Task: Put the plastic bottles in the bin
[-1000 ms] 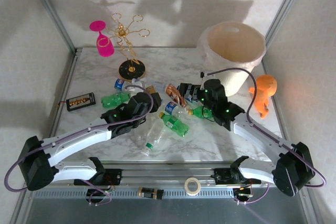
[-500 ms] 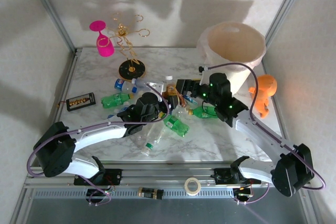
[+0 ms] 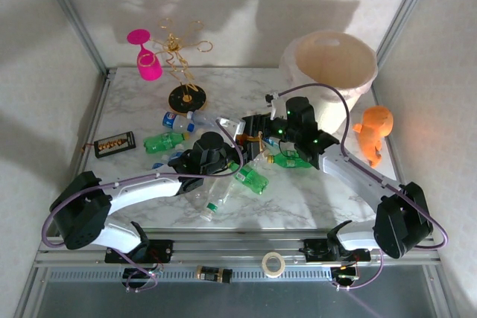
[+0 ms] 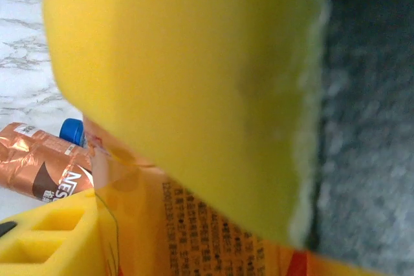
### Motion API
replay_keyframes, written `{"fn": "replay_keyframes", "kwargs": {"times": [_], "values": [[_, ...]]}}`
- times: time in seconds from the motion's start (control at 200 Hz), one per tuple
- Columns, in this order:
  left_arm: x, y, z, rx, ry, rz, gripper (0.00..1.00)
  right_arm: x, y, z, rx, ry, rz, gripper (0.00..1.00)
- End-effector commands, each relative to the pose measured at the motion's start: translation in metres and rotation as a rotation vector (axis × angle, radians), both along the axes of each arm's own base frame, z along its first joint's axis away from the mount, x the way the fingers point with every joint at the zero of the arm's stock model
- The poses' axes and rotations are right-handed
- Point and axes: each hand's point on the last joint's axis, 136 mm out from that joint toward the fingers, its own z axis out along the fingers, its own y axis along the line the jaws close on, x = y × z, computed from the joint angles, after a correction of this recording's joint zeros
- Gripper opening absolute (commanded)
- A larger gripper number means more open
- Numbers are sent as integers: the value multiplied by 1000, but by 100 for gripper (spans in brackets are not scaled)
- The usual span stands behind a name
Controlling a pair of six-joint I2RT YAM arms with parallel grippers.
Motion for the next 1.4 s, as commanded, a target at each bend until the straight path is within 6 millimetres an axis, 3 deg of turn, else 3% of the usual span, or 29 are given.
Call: {"fn": "replay_keyframes", "kwargs": {"times": [0.0, 0.14, 0.255, 0.396, 0.611, 0.786, 0.951, 1.077, 1.262, 1.397], "values": [[-4, -8, 8, -26, -36, -39, 58, 4, 1, 5, -4, -18, 9, 60], [-4, -9, 6, -23, -30, -35, 61, 3, -1, 4, -9, -23, 4, 46], [-2, -5, 5, -28, -23, -11, 73, 4, -2, 3, -10, -23, -6, 41], [-2, 1, 11, -47, -33, 14, 90, 6, -8, 7, -9, -34, -38, 40], [-5, 18, 13, -67, -31, 69, 99, 26, -34, 24, -18, -68, -140, 40], [1, 52, 23, -115, -40, 182, 100, 46, -64, 68, -34, -171, -240, 40], [15, 100, 33, -233, -33, 333, 100, 65, -97, 131, -41, -298, -366, 40], [22, 127, 25, -290, 3, 413, 99, 79, -128, 179, -47, -393, -491, 40], [17, 132, 9, -274, 32, 411, 100, 98, -179, 234, -53, -517, -687, 40], [14, 134, 1, -254, 44, 413, 100, 123, -215, 244, -122, -549, -846, 40]]}}
